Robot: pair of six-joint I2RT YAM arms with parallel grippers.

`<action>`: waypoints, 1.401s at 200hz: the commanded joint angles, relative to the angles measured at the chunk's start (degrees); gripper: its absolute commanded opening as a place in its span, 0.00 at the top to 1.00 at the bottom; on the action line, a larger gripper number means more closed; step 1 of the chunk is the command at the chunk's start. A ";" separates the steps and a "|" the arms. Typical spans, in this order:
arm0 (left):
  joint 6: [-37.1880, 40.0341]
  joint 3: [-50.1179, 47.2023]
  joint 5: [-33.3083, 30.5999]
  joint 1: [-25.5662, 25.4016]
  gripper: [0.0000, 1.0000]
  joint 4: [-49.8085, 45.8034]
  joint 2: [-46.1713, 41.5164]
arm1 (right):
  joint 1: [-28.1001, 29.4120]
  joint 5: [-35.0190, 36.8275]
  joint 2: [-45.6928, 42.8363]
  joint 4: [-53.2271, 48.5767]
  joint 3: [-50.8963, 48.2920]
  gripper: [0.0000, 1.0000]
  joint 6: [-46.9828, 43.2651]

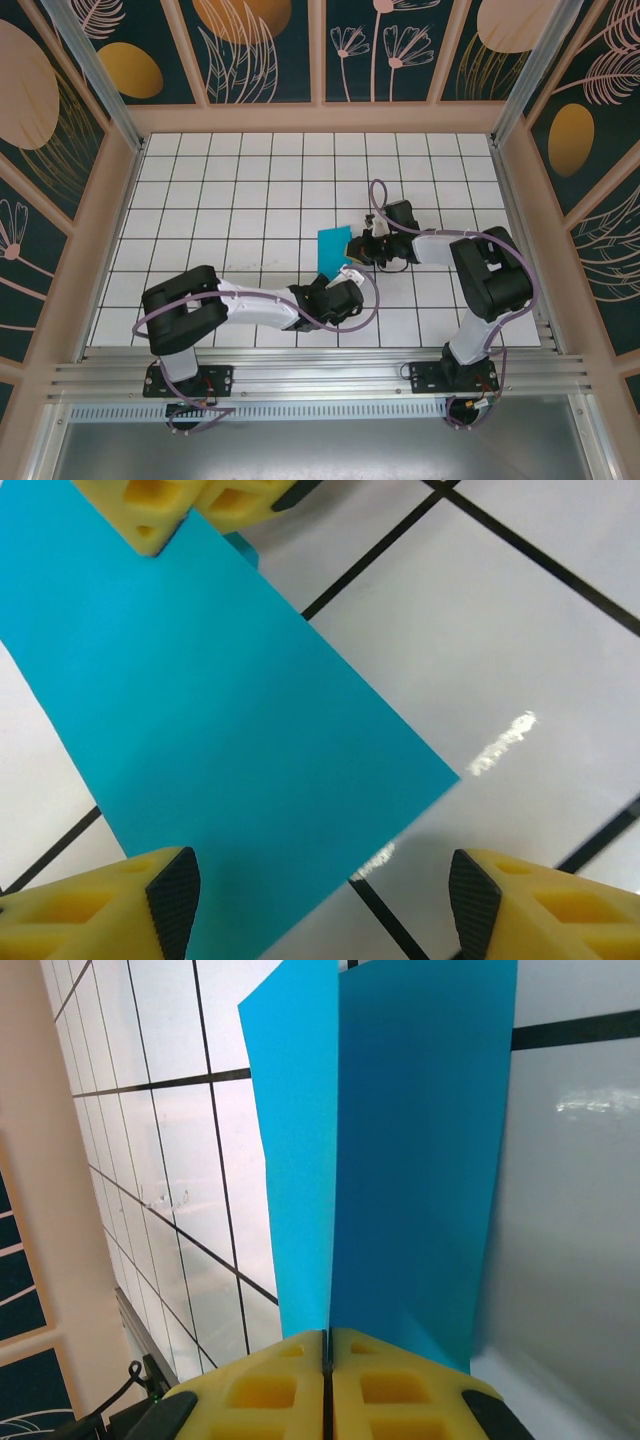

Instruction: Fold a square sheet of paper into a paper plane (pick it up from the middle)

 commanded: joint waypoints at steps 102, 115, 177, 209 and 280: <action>-0.52 -0.70 -7.39 -0.30 0.68 1.06 -2.79 | 0.32 1.81 1.86 -3.32 1.40 0.87 -1.09; -0.57 -0.84 -7.14 -0.29 0.72 1.14 -2.93 | 0.32 2.27 1.89 -3.79 1.54 0.87 -1.42; 0.00 -1.05 -0.78 0.19 1.00 2.65 -2.86 | 0.29 5.44 0.02 -7.99 2.57 0.80 -3.83; -1.98 -2.35 9.40 3.24 1.00 5.22 -5.96 | -0.04 13.29 -4.59 -13.52 3.76 0.71 -6.07; -4.77 -6.02 26.96 9.71 1.00 10.24 -8.64 | 1.70 15.48 -8.88 -11.04 6.01 0.77 -6.72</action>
